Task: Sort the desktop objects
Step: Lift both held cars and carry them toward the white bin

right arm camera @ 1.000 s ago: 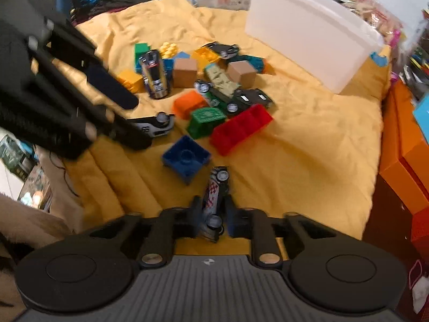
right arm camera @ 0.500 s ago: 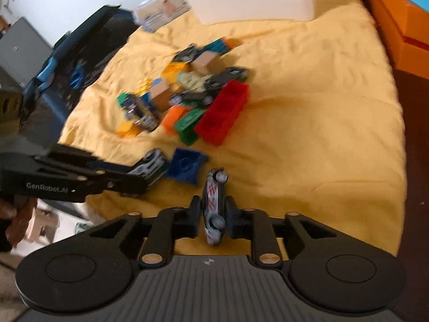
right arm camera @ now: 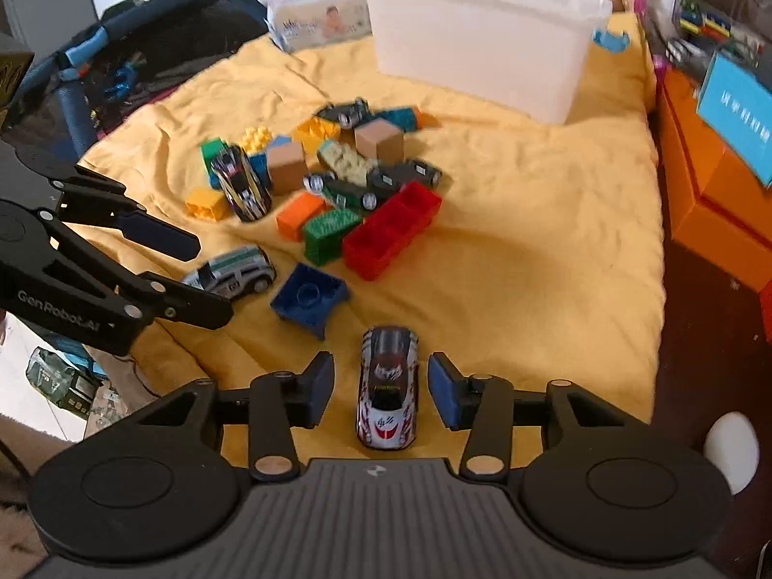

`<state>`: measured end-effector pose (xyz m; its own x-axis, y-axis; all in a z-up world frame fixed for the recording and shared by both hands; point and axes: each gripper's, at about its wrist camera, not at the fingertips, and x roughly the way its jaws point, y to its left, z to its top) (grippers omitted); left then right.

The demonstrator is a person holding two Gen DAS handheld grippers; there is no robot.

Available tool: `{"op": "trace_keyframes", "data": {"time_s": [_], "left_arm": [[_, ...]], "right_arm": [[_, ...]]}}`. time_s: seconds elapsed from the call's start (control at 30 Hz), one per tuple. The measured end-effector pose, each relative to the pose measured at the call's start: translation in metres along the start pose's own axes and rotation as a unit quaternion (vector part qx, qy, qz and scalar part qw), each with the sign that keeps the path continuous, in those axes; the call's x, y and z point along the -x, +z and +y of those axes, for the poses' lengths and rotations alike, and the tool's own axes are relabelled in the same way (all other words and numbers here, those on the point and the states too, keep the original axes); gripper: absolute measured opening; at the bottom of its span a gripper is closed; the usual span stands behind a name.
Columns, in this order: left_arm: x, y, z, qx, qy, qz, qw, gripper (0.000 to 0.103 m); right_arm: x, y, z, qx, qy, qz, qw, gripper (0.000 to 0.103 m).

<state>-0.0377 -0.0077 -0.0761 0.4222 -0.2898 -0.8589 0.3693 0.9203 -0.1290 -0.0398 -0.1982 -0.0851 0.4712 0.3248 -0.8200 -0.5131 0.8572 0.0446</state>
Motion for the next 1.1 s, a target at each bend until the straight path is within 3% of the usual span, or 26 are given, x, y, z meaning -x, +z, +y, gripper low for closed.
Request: {"op": "trace_keyframes", "data": {"time_s": [0.03, 0.2, 0.27, 0.33, 0.5, 0.67, 0.87, 1.1], "left_arm": [[-0.004, -0.002, 0.001, 0.001, 0.001, 0.004, 1.0000, 0.064], [-0.009, -0.005, 0.002, -0.008, 0.016, 0.011, 0.9998, 0.033], [-0.008, -0.005, 0.006, 0.000, 0.009, 0.008, 0.9999, 0.033], [-0.008, -0.005, 0.007, -0.002, 0.004, 0.010, 0.9999, 0.033], [0.010, 0.007, 0.012, -0.011, -0.009, -0.010, 0.9999, 0.033], [0.032, 0.036, 0.022, -0.023, -0.005, -0.051, 0.9984, 0.033], [0.054, 0.099, 0.038, -0.045, 0.004, -0.123, 0.9914, 0.033], [0.058, 0.186, 0.064, -0.066, 0.025, -0.184, 0.9804, 0.033]], "right_arm": [[-0.004, -0.002, 0.001, 0.001, -0.002, 0.003, 1.000, 0.047], [-0.010, -0.010, 0.000, -0.005, -0.013, 0.012, 1.000, 0.045], [-0.010, -0.012, -0.003, -0.011, -0.011, 0.009, 1.000, 0.043], [-0.009, -0.013, -0.003, -0.007, -0.011, 0.007, 1.000, 0.033], [-0.006, -0.005, -0.003, -0.002, -0.008, 0.011, 1.000, 0.033], [0.002, 0.020, -0.006, 0.002, -0.024, -0.021, 0.999, 0.033], [0.005, 0.072, -0.023, -0.002, -0.040, -0.070, 0.997, 0.033], [0.007, 0.156, -0.045, -0.004, -0.075, -0.147, 0.986, 0.033]]}}
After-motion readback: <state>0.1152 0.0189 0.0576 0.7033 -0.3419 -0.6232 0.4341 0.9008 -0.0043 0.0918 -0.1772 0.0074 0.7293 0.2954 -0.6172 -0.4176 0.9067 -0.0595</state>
